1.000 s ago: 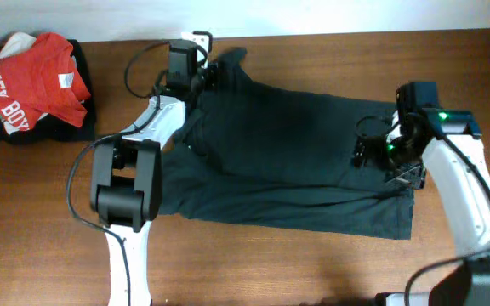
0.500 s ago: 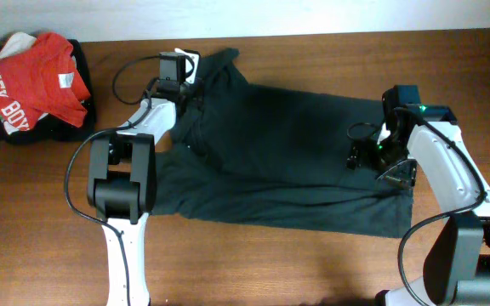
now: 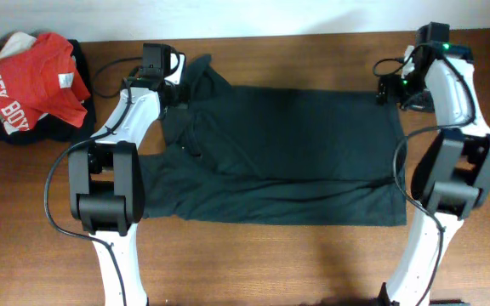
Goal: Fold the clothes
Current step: 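Grasp the top edge with both grippers and fold it down toward the bottom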
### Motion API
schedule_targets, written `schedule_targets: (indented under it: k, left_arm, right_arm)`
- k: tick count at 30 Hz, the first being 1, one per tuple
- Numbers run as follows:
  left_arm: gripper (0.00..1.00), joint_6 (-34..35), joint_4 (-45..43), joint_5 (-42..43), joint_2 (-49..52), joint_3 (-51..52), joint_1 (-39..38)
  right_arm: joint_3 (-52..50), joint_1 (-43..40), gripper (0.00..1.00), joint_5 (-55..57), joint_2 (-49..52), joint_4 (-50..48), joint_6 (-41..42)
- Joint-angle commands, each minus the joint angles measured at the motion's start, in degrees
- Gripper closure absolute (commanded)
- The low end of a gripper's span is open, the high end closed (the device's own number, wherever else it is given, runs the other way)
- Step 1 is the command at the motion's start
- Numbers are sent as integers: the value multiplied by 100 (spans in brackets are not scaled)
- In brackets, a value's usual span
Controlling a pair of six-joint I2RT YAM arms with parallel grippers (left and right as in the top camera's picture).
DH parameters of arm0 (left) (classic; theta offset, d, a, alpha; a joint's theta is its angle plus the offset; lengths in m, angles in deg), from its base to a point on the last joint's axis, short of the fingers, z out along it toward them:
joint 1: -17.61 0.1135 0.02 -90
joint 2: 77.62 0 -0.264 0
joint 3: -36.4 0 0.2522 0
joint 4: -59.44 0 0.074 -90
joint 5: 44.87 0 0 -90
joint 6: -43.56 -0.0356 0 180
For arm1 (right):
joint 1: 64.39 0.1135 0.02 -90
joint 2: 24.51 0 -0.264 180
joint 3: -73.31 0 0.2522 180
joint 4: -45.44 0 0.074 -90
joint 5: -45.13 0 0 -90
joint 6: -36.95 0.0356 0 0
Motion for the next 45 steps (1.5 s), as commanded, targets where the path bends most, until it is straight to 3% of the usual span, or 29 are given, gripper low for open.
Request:
schedule_targets:
  k: [1,3,11,12,14,18,21,26,31,33,35,39,43,45]
  left_arm:
    - [99,-31,140,-44,-136,-35,22]
    - [99,-31,219,-44,-133,-35,22]
    - [99,-33,293,-44,-92,17,22]
    - [99,-33,289,-46,-92,17,22]
    - [99,-33,295,-184,-94,17,24]
    - [99,-28,382,-295,-866,15,22]
    - [99,-31,758,-302,-1259,15,22]
    - [99,37,2033,-903,-1731,15,24]
    - [98,151,3340,-479,-1679,48,22]
    - [93,149,3539,-48,-1679,251,22]
    - [99,151,3724,-11,-1679,461,22]
    - [99,240,4151,-9,-1679,876,22]
    - [99,308,4037,-87,-1679,1897,28]
    - [99,822,3969,-1014,-1679,2374,28]
  right_arm:
    - [199,195,16,264,372,-509,-195]
    - [199,245,22,260,494,-798,-190]
    - [199,219,28,345,1034,-1276,-192]
    - [199,219,65,345,1034,-1233,-181]
    - [201,212,94,463,1032,-1045,-24]
    - [715,-11,96,743,763,-59,1008]
    - [1040,-70,96,492,446,562,1047]
    - [1040,-79,96,492,-330,1827,2002]
    - [1032,-72,96,485,-994,3600,2594]
    - [476,-68,96,415,-1167,3600,2496]
    - [-435,-68,96,461,-1757,3558,2496]
    - [-3233,-85,96,560,-3523,2144,2496]
    - [-3958,-83,96,566,-3587,1917,2848]
    - [-4256,-83,96,708,-3587,1849,3294]
